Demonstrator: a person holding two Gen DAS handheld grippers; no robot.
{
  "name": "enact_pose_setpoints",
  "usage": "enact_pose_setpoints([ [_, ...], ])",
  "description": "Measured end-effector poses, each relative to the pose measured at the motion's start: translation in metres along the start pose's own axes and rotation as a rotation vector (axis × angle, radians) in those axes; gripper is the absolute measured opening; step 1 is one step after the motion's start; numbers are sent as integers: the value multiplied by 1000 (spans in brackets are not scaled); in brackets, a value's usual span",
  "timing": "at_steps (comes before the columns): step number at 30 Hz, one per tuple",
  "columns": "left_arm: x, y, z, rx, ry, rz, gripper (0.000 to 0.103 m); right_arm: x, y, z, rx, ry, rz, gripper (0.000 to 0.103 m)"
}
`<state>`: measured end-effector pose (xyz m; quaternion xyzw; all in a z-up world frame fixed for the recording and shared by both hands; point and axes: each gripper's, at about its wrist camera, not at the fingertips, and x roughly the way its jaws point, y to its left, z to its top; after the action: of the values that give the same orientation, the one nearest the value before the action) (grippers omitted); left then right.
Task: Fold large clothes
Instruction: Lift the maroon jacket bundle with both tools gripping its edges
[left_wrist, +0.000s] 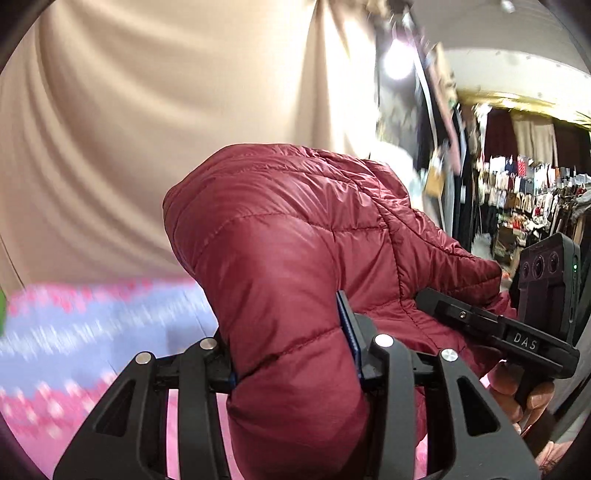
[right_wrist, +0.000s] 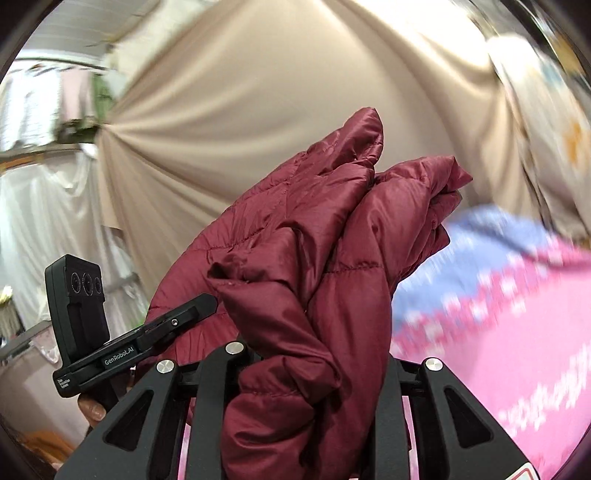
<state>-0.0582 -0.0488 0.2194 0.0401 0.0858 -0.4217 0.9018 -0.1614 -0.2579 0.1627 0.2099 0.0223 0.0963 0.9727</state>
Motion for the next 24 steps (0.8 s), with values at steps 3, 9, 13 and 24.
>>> enact_pose_setpoints([
  [3,-34,6,18,36,-101,28,40,-5,42,20,-93,-87,63,24],
  [9,-103,29,44,105,-306,104,41,1,108,42,-231,-200,159,25],
  [13,-137,54,52,113,-388,144,41,12,146,48,-293,-247,218,25],
  [24,-175,117,49,88,-482,211,42,65,209,48,-374,-256,279,26],
])
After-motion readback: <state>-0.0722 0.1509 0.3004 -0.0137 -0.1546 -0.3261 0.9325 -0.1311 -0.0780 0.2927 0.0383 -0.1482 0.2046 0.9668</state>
